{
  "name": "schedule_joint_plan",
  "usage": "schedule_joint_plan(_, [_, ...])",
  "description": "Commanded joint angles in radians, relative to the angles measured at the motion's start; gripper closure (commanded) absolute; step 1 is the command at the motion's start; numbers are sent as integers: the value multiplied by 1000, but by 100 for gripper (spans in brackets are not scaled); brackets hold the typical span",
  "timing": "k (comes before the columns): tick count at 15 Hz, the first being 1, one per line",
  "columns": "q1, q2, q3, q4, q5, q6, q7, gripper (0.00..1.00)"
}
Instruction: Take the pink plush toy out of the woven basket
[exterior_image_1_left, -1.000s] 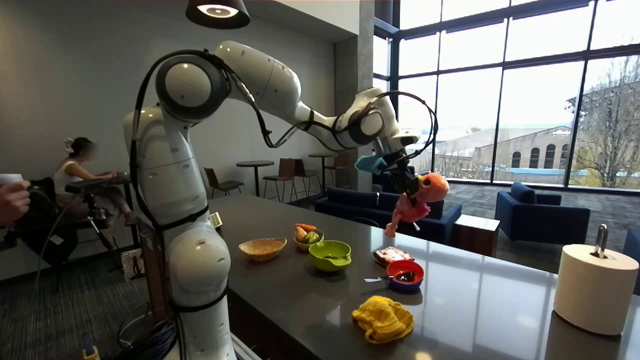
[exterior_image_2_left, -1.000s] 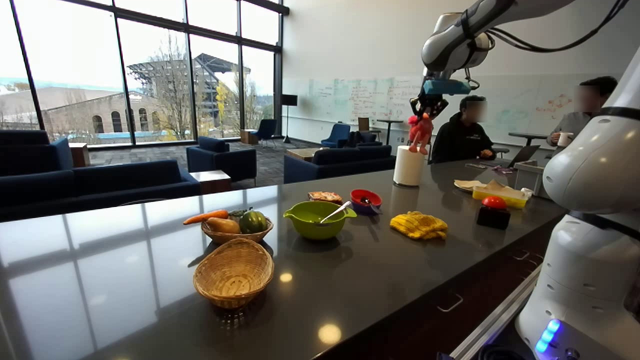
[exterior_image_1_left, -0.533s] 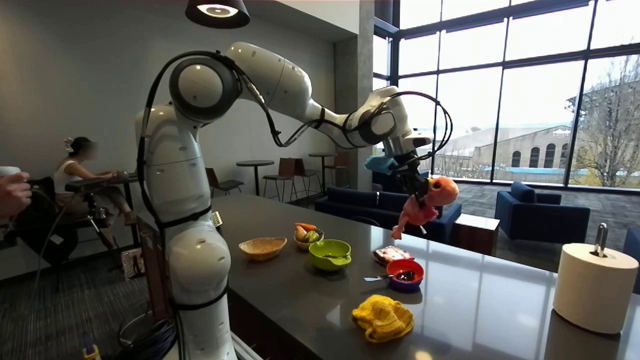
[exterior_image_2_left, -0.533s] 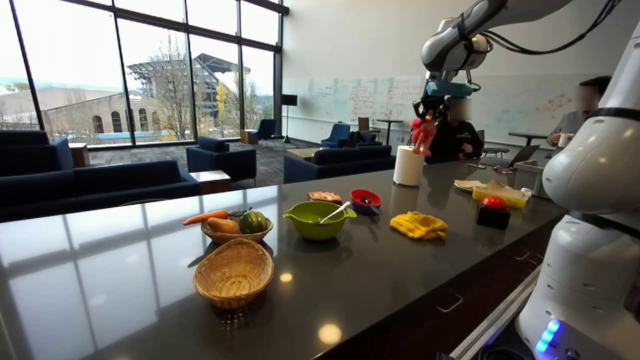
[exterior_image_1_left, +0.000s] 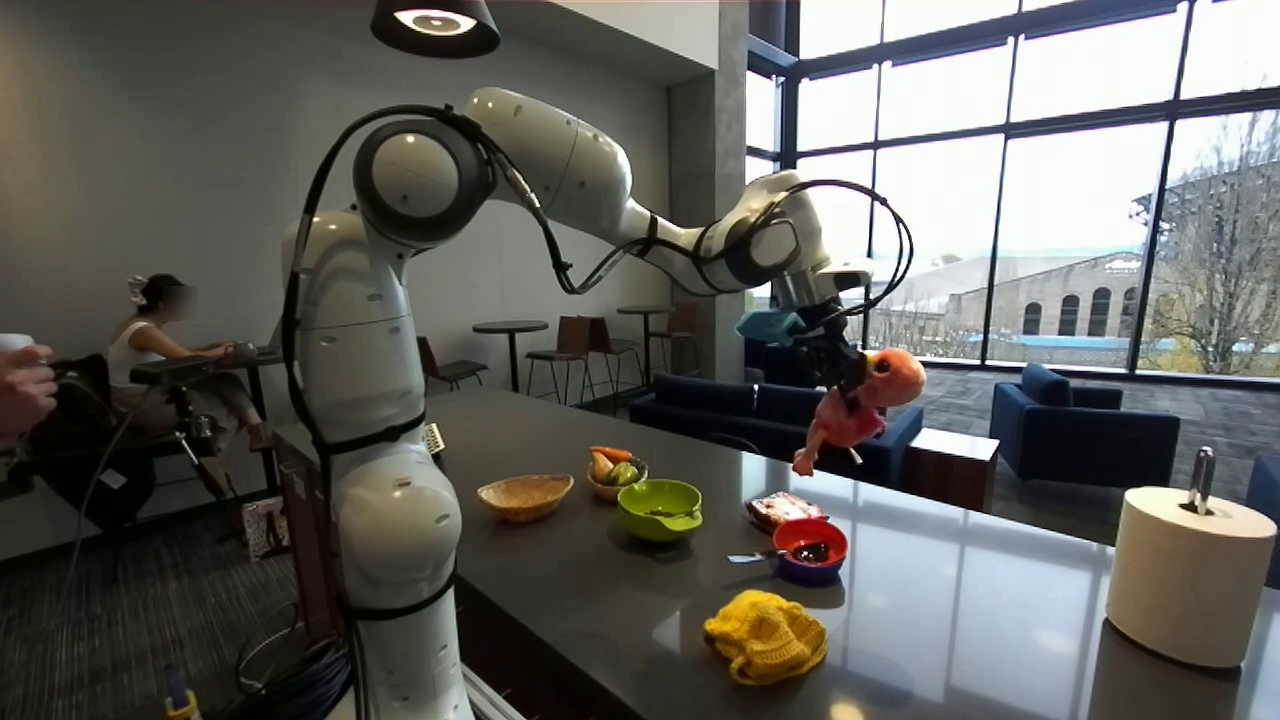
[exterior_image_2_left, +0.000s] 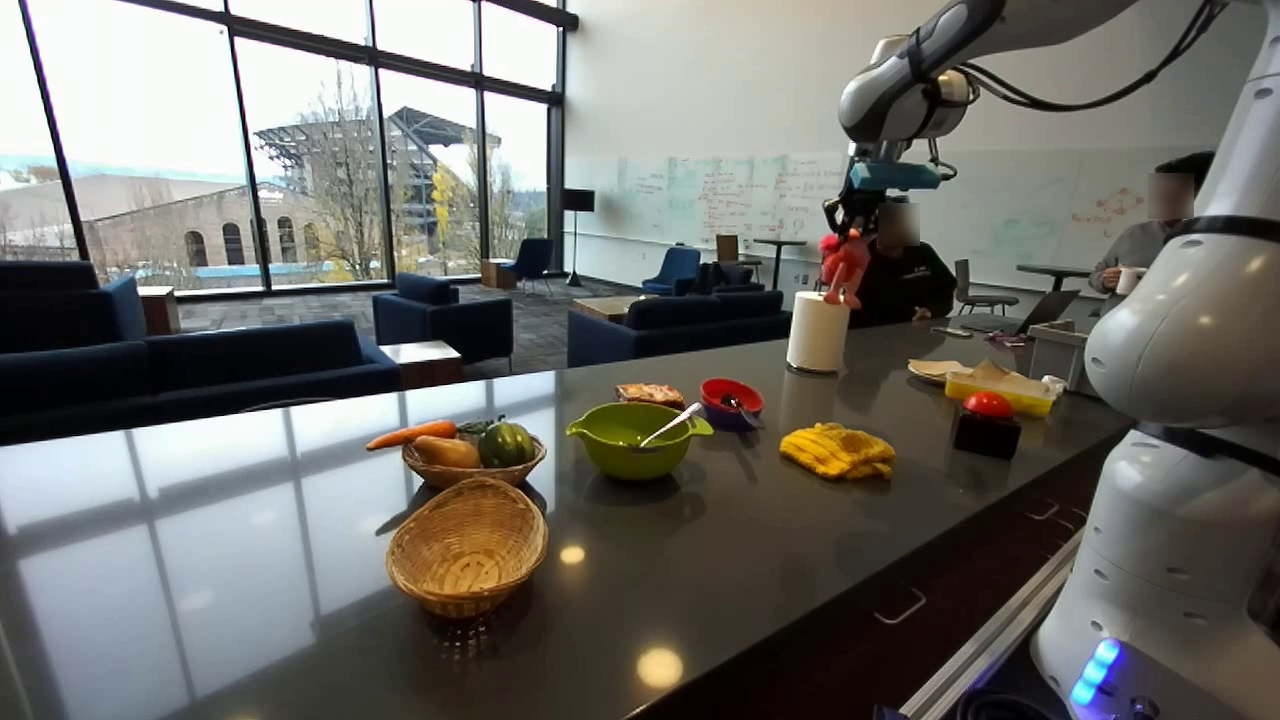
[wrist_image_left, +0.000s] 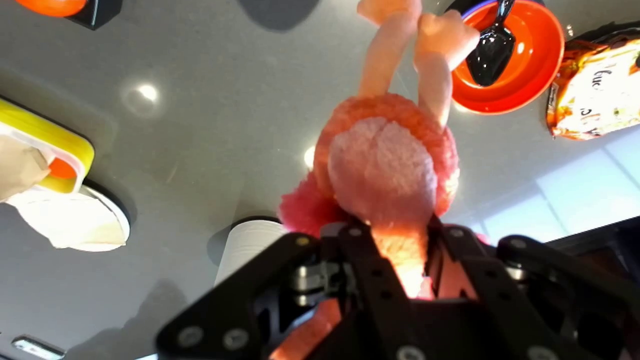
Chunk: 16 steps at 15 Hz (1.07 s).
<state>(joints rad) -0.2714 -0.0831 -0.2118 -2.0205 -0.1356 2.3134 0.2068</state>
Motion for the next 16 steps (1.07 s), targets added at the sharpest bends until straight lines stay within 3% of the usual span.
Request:
schedule_joint_plan(1, [3,7,-12,30,-12,-17,-17,94])
schedule_joint_plan(4, [3,4,-12,30,-17,-17,-8,94])
schedule_joint_plan(5, [7,3,-11,12,1,-4,-4,75])
schedule_joint_plan(16, [7,3,-11,13,0,-4,-4,75])
